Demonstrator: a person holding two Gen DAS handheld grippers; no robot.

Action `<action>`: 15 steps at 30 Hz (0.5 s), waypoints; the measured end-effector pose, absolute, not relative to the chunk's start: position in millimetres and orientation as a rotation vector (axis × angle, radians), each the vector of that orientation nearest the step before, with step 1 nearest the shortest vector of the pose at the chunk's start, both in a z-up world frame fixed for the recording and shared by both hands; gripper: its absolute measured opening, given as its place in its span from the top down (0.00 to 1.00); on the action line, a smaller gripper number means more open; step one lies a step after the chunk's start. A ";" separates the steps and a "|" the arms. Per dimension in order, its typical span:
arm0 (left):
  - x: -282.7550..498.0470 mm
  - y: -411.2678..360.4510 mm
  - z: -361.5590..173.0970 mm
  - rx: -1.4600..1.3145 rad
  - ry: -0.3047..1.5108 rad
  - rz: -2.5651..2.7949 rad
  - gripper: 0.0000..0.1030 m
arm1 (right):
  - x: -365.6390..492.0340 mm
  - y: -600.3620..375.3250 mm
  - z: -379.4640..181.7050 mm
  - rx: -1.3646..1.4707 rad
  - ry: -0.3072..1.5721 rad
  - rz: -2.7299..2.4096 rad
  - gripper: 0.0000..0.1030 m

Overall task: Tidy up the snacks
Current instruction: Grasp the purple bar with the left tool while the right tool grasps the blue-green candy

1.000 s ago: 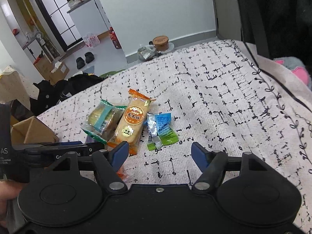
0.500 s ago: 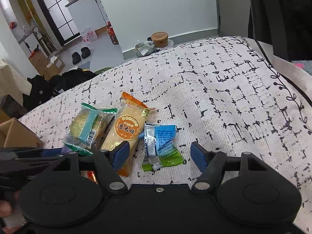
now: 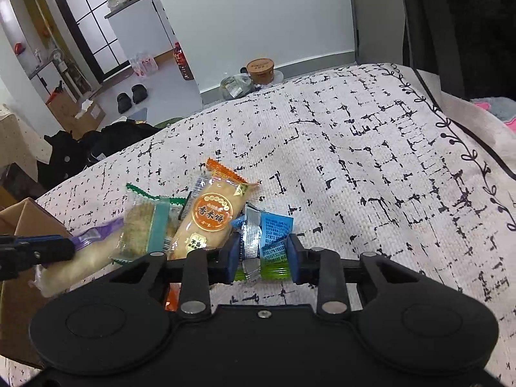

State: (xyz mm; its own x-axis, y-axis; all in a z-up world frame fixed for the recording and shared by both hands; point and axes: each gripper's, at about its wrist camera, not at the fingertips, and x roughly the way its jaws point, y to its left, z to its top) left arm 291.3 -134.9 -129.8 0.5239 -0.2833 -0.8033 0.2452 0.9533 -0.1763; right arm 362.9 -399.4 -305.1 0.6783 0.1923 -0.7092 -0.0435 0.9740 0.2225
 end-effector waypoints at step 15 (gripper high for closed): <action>279.7 -148.8 -153.0 -0.025 1.072 -0.365 0.69 | 329.5 -392.7 -305.9 0.190 0.859 0.119 0.71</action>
